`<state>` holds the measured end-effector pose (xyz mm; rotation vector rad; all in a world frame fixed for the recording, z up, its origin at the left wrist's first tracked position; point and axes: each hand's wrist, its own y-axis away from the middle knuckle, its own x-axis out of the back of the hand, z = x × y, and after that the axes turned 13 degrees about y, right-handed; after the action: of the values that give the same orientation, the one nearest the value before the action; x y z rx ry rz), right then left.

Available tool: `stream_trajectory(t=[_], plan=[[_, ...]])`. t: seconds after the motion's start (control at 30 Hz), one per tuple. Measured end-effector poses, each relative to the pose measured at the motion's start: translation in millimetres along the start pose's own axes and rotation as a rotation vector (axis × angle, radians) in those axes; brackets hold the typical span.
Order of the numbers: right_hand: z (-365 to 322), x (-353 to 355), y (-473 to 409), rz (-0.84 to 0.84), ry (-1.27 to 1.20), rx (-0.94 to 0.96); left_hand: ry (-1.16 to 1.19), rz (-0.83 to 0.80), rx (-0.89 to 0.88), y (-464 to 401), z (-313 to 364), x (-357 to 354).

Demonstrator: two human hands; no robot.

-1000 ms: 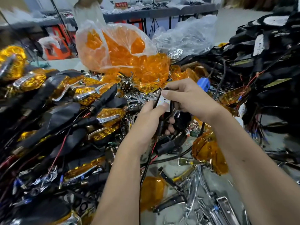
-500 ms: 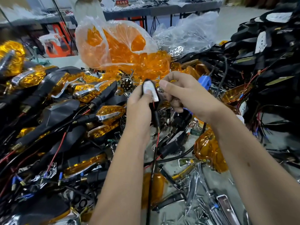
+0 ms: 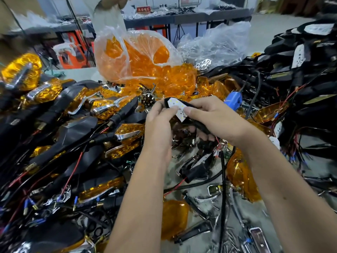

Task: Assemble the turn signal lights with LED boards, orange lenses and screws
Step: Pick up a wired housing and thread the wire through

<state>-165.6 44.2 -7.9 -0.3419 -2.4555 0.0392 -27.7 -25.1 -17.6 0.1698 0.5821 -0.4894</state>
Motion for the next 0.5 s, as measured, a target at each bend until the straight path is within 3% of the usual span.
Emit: stream_trajectory(t=[0.1, 0.5], plan=[[2, 3, 1, 0.036, 0.026, 0.022, -0.178, -0.019, -0.074, 2, 4, 3], [4, 2, 3, 0.078, 0.073, 0.074, -0.229, 0.016, -0.262, -4, 3, 14]])
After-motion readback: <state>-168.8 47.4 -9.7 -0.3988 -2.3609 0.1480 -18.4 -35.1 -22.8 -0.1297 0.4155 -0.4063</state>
